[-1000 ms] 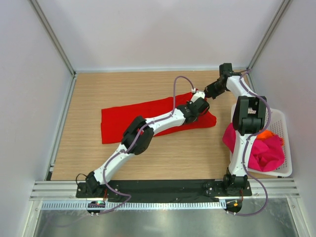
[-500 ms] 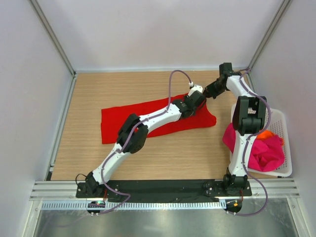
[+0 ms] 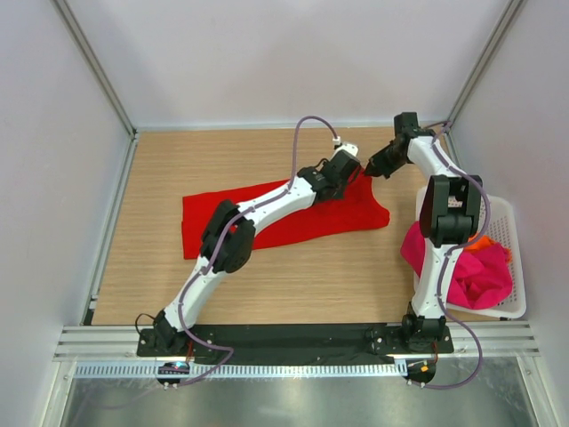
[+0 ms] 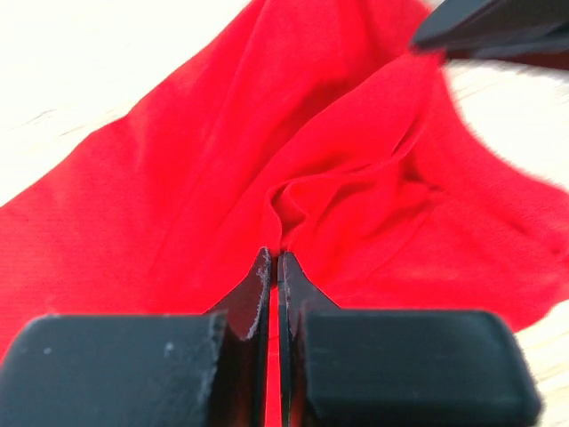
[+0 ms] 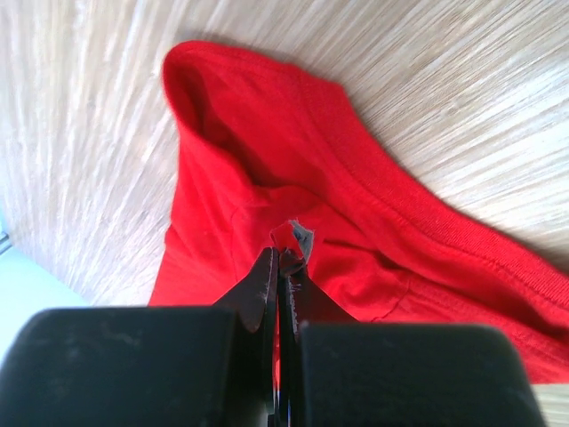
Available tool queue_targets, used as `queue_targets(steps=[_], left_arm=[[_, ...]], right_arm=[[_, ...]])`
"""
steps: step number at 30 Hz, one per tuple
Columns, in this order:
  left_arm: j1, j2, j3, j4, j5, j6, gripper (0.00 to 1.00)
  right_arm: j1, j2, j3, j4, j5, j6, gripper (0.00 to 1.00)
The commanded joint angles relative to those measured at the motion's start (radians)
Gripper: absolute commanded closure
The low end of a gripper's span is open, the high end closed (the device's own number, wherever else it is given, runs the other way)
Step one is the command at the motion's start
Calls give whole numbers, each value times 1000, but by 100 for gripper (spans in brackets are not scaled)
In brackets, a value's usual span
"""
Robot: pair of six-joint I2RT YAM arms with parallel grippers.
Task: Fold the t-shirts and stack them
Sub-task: Fold the tshirt
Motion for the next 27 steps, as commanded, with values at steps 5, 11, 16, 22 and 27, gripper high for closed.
queue_targets(steps=[5,11,16,22,27], left_arm=[[90,-124,-32,-61,13,101,100],[164,-133,-35,-92,47,122,100],[187,-125,-30,-98,42,140,100],[211,-115,-30,-103,32,167,100],[216,-104,-27,-113,15,177,100]], right_arm=[[35,-83,84,-5,18,10,99],[54,-49,116,35,-22,20,99],[77,-30,107,96,-56,33,99],[89,-17,98,152,-73,45,99],[89,-18,72,225,-88,56,99]])
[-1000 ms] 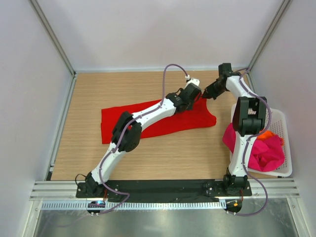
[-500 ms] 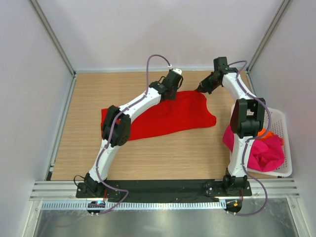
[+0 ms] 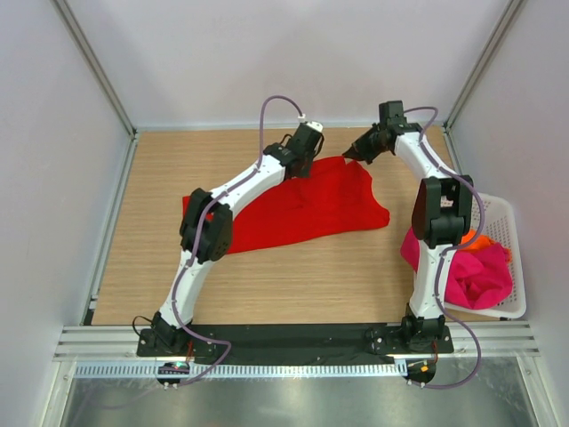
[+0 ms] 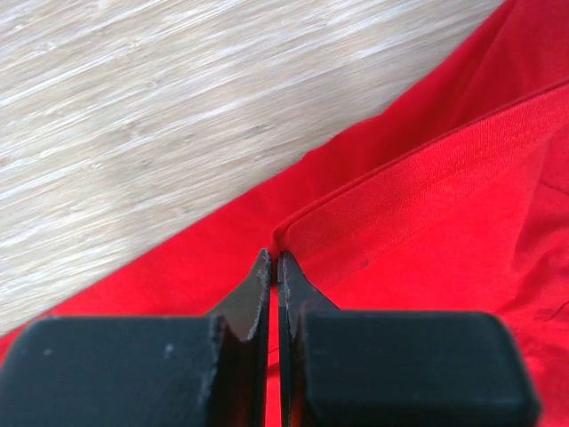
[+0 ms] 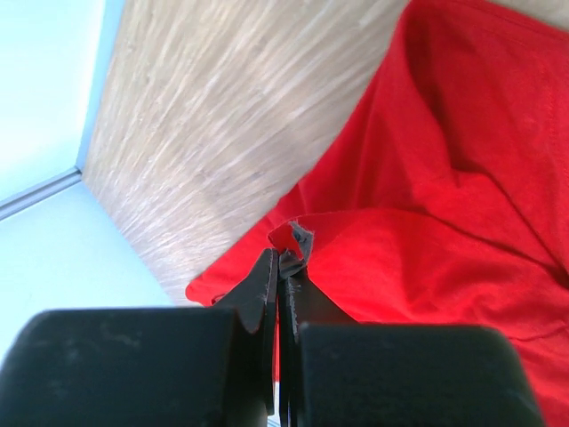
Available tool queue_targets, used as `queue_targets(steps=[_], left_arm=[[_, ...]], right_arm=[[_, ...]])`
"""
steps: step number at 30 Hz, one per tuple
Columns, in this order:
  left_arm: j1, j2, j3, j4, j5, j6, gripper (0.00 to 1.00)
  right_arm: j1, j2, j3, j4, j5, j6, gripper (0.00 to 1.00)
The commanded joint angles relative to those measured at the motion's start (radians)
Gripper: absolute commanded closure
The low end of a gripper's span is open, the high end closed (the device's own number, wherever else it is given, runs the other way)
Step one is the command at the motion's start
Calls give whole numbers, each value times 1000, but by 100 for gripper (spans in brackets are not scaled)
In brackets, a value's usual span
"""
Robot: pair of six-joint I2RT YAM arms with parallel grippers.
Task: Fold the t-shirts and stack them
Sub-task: Fold the tshirt
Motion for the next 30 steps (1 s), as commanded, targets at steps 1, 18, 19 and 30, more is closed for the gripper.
queue_targets(steps=[1,18,19,30], left_arm=[[19,-21,10,-28,-26,31,100],[45,-55,-9,-114,90,40,100],[45,-65,-18,-115,104,30,100],[-7,-142,-142,-135,195,-9,100]], right_arm=[[1,-10,-7,95,-7,12,99],[-1,-46,-71,82,-38,-49,99],[-1,-52,-84,66,-35,-66,99],[-4,-193,-283,62,11,-120,99]])
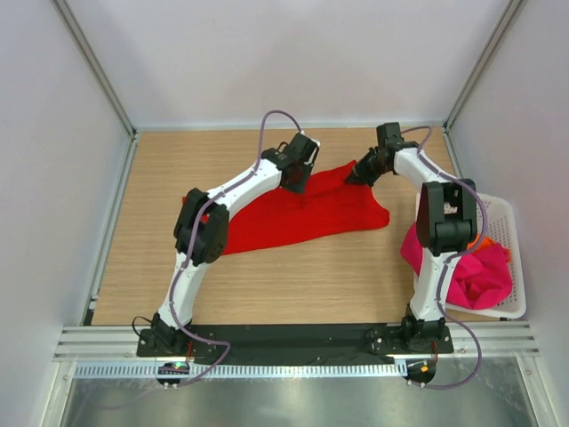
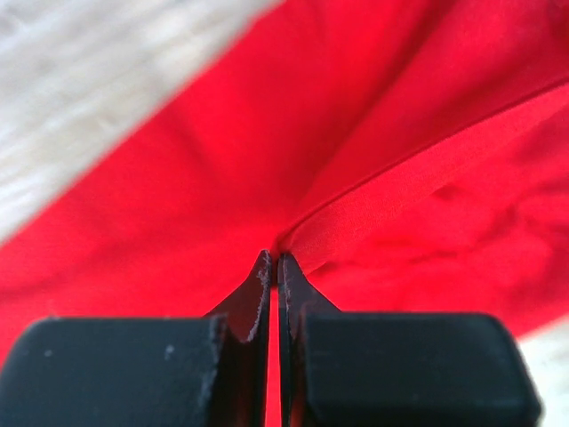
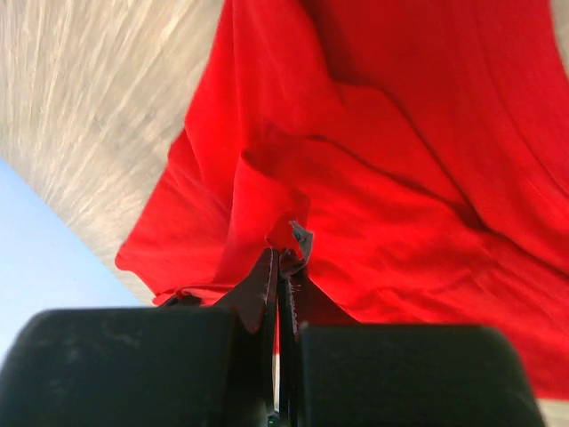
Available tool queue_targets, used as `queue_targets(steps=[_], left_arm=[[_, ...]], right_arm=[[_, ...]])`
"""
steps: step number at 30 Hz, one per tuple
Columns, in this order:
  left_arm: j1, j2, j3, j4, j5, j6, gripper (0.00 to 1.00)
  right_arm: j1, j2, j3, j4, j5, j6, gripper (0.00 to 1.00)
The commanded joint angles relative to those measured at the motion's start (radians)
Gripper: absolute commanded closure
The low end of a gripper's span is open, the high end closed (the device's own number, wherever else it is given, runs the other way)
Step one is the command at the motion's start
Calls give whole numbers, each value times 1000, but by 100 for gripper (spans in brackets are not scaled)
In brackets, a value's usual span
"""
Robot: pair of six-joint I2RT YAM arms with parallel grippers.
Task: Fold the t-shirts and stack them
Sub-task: Fold the tshirt
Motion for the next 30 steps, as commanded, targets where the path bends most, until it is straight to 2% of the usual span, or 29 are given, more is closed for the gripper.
queue_targets(steps=[1,6,18,24,30], left_arm=[[-22,-102,-41,-38,33,-28,100],[-70,-131,-87,-41,17,-44,100],[-136,-130,-87,-104,-25,-51,100],[-166,-107,-41,-133,12,-57,100],[-191,-81,-29,-127,138,-80,100]], right_arm=[[-12,-140,-44,10,44,-42,99],[-21,-172,-73,-22,66,-102,99],[-78,-195,-173,-32,64,-177,99],[-118,-194,-199,-19,60,-188,99],[-129,-186,-216,-10,61,-197,99]])
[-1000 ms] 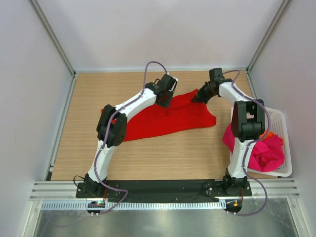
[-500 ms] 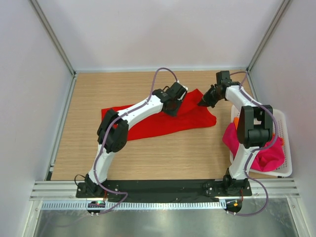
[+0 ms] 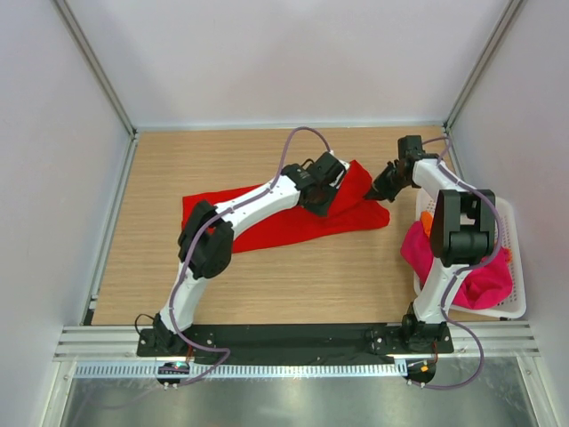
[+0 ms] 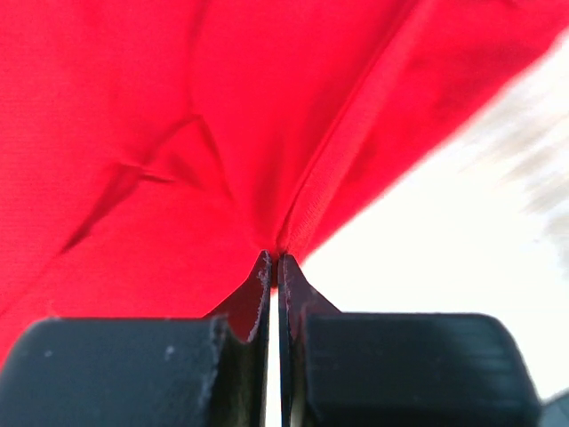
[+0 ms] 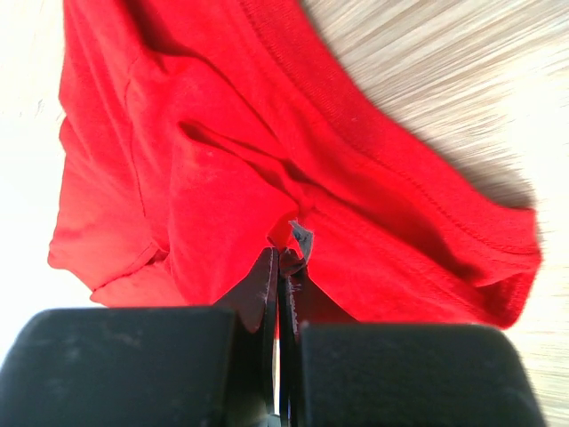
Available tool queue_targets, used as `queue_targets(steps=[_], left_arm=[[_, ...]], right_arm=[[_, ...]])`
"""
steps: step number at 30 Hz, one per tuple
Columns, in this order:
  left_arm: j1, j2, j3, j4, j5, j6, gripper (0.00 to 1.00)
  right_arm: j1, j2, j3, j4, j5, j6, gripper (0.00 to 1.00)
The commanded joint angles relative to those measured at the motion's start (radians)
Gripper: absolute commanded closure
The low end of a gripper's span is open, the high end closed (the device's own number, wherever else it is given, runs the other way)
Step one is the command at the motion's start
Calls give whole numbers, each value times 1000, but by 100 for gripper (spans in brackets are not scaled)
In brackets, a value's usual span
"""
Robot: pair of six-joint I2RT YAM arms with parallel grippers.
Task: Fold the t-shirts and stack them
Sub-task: Fold the tshirt
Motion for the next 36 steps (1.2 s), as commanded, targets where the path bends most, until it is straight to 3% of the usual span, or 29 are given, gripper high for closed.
queue_targets(steps=[1,4,6,12,19,23,30,36], left_arm=[[-11,4,26,-52,103,-16,99],[-9,4,9,-41,159,-12,91],[-5,-22,-25,-27,154,-1,79],[57,-98,-89,-6,183,2,68],[178,-100,-120,25,283,-88,66],[227,-57,-112,63,375,-183,66],[248,1,-92,160,421,-373,66],[248,26,-94,192,369,-482,66]], right_arm=[[-24,-31,-2,35,40,-35,99],[-27,-19,12,19,49,-60,99],[-27,-11,18,10,49,-84,98],[-27,-6,45,-50,69,-150,82],[-1,-11,145,-77,109,-256,56],[18,18,202,-50,94,-282,46],[78,167,356,1,-23,-348,47],[91,256,443,8,-51,-367,50]])
